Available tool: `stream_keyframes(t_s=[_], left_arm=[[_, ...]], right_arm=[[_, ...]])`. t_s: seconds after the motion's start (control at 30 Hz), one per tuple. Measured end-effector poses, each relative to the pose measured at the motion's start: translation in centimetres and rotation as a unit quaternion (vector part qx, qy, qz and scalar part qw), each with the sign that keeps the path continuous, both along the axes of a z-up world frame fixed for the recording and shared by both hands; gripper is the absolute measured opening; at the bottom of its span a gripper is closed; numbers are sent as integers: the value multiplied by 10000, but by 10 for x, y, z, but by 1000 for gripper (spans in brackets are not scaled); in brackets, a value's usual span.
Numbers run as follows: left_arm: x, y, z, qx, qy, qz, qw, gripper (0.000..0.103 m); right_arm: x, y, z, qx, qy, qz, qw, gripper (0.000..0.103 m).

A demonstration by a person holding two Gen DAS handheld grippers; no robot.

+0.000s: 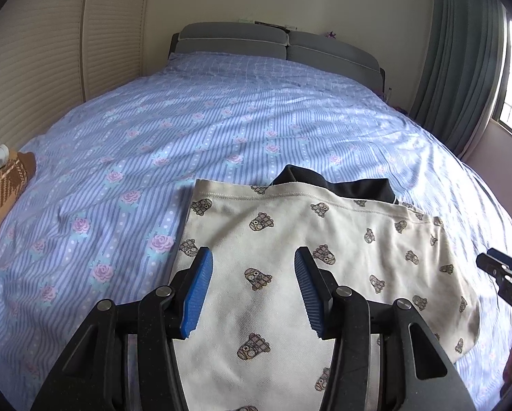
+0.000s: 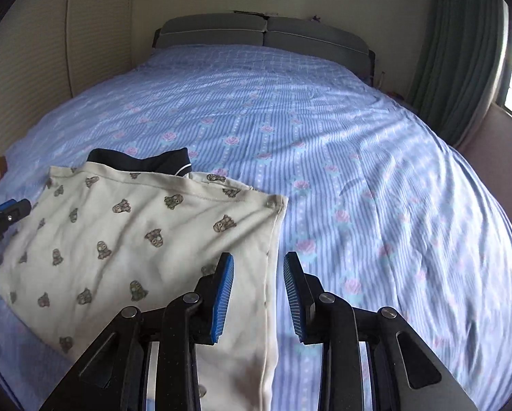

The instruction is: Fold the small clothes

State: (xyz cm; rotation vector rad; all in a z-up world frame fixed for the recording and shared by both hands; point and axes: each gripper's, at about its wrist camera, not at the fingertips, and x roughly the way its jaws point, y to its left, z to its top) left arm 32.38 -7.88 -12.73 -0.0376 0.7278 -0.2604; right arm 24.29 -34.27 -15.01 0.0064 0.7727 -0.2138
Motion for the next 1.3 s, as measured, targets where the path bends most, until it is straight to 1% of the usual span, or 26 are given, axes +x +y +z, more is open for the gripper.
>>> stream_keyframes(t_s=[0.03, 0.07, 0.1, 0.17, 0.23, 0.33, 0.4, 0.6, 0.7, 0.8, 0.97, 1.03, 1.1, 1.17, 1.23, 1.3], left_arm=[[-6, -1, 3, -3, 17, -26, 10000, 49], [-13, -1, 5, -24, 42, -62, 10000, 49], [-21, -1, 7, -32, 64, -99, 9999, 50], [-39, -1, 9, 37, 48, -166, 9998, 52], [-56, 1, 10, 133, 21, -185, 9997, 54], [-78, 8, 7, 213, 49, -199, 9996, 55], [-89, 16, 4, 257, 54, -129, 9996, 55], [-112, 40, -9, 342, 134, 265, 9990, 55], [-117, 48, -15, 348, 134, 480, 9982, 55], [-120, 48, -19, 300, 117, 619, 9976, 55], [-121, 32, -18, 406, 49, 545, 9977, 55], [-121, 28, -16, 425, 19, 522, 9977, 55], [-120, 24, -14, 434, 8, 516, 9977, 55], [-119, 22, -12, 434, 3, 528, 9977, 55], [-116, 20, -9, 405, -6, 562, 9976, 55], [-114, 19, -7, 375, -25, 587, 9976, 55]], right_arm=[[-13, 0, 0, 139, -42, -126, 9998, 35], [-22, 0, -1, 293, -74, -215, 9993, 42], [-31, 1, -3, 412, -113, -290, 9987, 47], [-47, 2, -5, 610, -174, -378, 9973, 50], [-58, 5, -6, 671, -198, -438, 9966, 50], [-75, 8, -7, 952, -272, -486, 9939, 51], [-88, 14, -9, 1064, -326, -502, 9925, 56], [-114, 22, -23, 1334, -368, -559, 9888, 56], [-124, 15, -29, 1681, -455, -656, 9825, 56], [-128, 2, -44, 2271, -529, -846, 9688, 58], [-122, -15, -75, 3286, -643, -1112, 9357, 58], [-117, -17, -81, 3559, -729, -1094, 9252, 58], [-111, -18, -85, 3706, -783, -1101, 9189, 58], [-105, -21, -91, 3905, -812, -1177, 9094, 58], [-100, -27, -99, 4212, -858, -1282, 8938, 58], [-98, -31, -109, 4487, -1020, -1409, 8766, 58]])
